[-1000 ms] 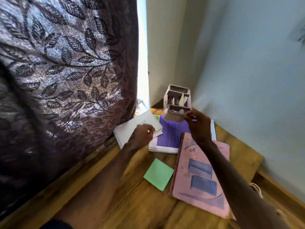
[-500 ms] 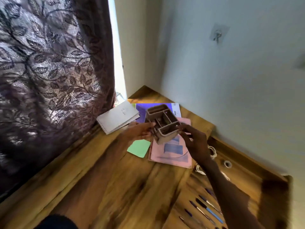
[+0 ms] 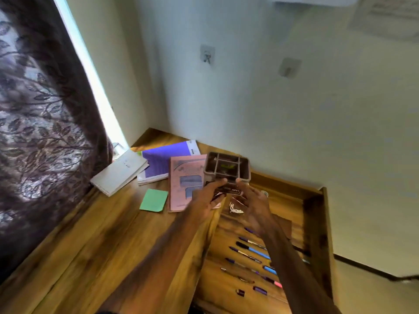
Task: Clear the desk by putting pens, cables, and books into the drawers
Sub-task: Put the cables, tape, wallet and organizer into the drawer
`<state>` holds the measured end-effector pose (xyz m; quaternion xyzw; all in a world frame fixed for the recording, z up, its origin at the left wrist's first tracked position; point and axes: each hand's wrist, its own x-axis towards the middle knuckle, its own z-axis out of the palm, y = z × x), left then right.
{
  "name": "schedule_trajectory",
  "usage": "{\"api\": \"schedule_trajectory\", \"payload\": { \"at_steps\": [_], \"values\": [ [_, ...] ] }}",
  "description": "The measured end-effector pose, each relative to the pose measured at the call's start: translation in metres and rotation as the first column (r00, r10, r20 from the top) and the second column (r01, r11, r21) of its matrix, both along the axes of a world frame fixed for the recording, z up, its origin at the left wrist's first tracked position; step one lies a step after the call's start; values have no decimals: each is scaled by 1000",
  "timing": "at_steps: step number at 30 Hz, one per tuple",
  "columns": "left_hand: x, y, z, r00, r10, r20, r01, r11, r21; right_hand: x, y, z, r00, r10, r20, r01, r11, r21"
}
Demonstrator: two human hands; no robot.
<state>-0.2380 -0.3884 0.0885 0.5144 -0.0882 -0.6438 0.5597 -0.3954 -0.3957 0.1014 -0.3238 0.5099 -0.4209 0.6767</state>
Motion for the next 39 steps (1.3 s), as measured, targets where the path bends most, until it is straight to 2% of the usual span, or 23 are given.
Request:
{"api": "schedule_trajectory", "payload": {
  "at_steps": [5,8,11,14,17,20,23,39],
  "values": [
    [-34,-10,-3,999,-28,36,27,999,30,-37,-7,2,977,-119,175,97,987,126],
    [-58,-25,-11,997,-56,50,52,996,71,-63,-17,-9,973,-158,167,128,975,179],
    [-87,-43,-22,986,-155,69,149,985,87,-98,-36,-21,965,-217,146,182,958,224],
    [-119,-62,-44,921,-307,239,274,948,163,-143,-66,-43,937,-329,117,289,919,268],
    [-143,-78,-69,864,-341,370,252,930,268,-189,-97,-74,907,-421,30,398,877,270],
    [-159,-92,-83,851,-376,366,262,909,323,-228,-121,-109,887,-459,-58,454,839,301],
    [-173,-99,-92,833,-429,348,295,878,376,-249,-129,-141,881,-466,-84,462,809,363],
    [-199,-103,-110,775,-522,357,325,813,483,-259,-140,-190,825,-564,-51,518,714,471]
  ]
}}
